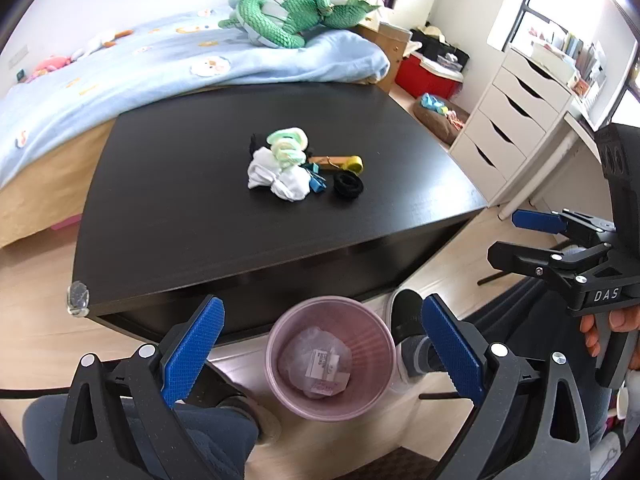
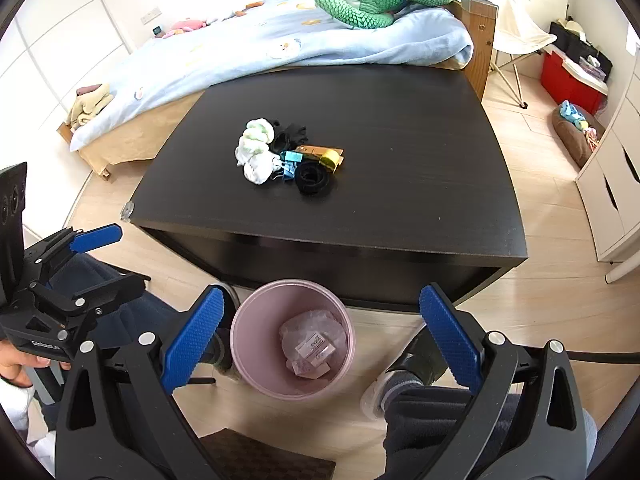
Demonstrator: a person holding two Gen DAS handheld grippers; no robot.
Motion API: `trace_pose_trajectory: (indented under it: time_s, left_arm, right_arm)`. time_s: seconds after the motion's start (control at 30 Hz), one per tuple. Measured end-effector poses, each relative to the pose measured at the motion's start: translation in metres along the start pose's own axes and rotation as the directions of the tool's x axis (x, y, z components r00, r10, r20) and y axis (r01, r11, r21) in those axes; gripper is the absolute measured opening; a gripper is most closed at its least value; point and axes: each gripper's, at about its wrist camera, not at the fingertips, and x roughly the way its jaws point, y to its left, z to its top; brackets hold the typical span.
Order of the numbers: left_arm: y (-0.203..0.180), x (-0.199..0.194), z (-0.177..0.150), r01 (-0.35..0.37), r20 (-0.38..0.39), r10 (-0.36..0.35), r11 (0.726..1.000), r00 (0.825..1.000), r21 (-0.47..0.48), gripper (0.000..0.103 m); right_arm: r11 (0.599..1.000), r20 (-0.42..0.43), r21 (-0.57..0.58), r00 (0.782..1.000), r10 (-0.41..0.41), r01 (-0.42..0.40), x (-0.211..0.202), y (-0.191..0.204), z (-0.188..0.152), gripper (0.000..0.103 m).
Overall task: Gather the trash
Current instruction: 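Grasp the black roll on the table with the right tool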
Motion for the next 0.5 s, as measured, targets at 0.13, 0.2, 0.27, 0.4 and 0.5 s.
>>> trace_pose_trajectory:
  time_s: [0.13, 0.2, 0.27, 0.4, 0.5]
  left_arm:
    - [0.006, -0.001, 0.007, -0.007, 0.016, 0.007, 1.0, 1.0, -0.013, 0.095]
    - [0.01, -0.001, 0.012, -0.013, 0.025, 0.014, 1.0, 1.0, -0.016, 0.095]
    - [0.012, -0.001, 0.017, -0.017, 0.033, 0.018, 1.0, 0.999, -0.019, 0.095]
    - [0.02, 0.001, 0.031, -0.028, 0.053, 0.029, 0.999, 0.998, -0.026, 0.095]
    - [0.026, 0.003, 0.038, -0.035, 0.059, 0.037, 0.999, 0.998, -0.031, 0.095]
  right_arm:
    - [1.0, -0.004, -0.013, 1.0, -0.005, 0.005, 0.004, 0.002, 0.008, 0.097]
    - [1.0, -0.004, -0.021, 1.0, -0.008, 0.008, 0.007, 0.004, 0.015, 0.097]
    - [1.0, -0.007, -0.022, 1.0, -0.009, 0.009, 0.012, 0.004, 0.023, 0.097]
    - [1.0, -0.014, -0.024, 1.0, -0.003, 0.003, 0.024, 0.004, 0.04, 0.097]
    - [0.999, -0.027, -0.032, 1.0, -0.003, 0.002, 0.036, 0.006, 0.053, 0.097]
